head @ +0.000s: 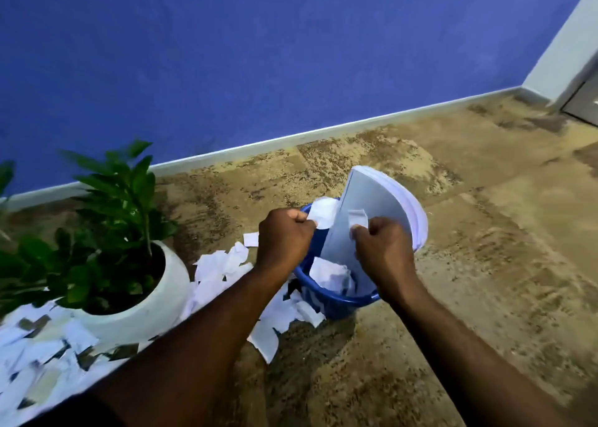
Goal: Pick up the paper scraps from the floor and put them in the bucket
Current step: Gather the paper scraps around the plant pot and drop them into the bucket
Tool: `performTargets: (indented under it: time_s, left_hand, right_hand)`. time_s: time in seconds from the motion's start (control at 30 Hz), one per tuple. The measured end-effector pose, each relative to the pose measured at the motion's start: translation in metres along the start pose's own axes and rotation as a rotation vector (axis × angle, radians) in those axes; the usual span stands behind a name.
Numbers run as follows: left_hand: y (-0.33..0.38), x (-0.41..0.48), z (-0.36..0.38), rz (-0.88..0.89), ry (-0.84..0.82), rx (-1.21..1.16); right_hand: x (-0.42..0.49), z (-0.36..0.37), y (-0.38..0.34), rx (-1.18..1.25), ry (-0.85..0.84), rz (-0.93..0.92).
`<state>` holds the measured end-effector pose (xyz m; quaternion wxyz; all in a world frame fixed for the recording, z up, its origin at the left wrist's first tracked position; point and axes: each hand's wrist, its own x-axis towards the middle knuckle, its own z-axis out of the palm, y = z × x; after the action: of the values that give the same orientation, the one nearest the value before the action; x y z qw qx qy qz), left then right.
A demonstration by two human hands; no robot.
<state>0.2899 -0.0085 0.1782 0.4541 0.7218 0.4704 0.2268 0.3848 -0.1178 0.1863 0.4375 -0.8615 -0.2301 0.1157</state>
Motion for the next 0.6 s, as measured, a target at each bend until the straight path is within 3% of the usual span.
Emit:
performTargets:
  time_s: [0.3, 0.43, 0.5, 0.6]
  left_hand:
    - [-0.012, 0.001, 0.017, 0.041, -0.051, 0.048]
    - [-0.015, 0.003, 0.019, 0.056, -0.207, 0.035]
    - [-0.017, 0.001, 0.017, 0.087, -0.263, -0.001]
    - [-0.025, -0.002, 0.008, 0.162, -0.142, -0.083]
  right_hand:
    - [0.001, 0.010, 0.011, -0.154, 0.015, -0.051]
    - [0.002, 0.016, 0.015, -0.208, 0.021, -0.040]
    - [-0.003, 0.016, 0.014, -0.255, 0.065, -0.106]
    - [-0.024, 0.024, 0.008, -0.286, 0.134, -0.380]
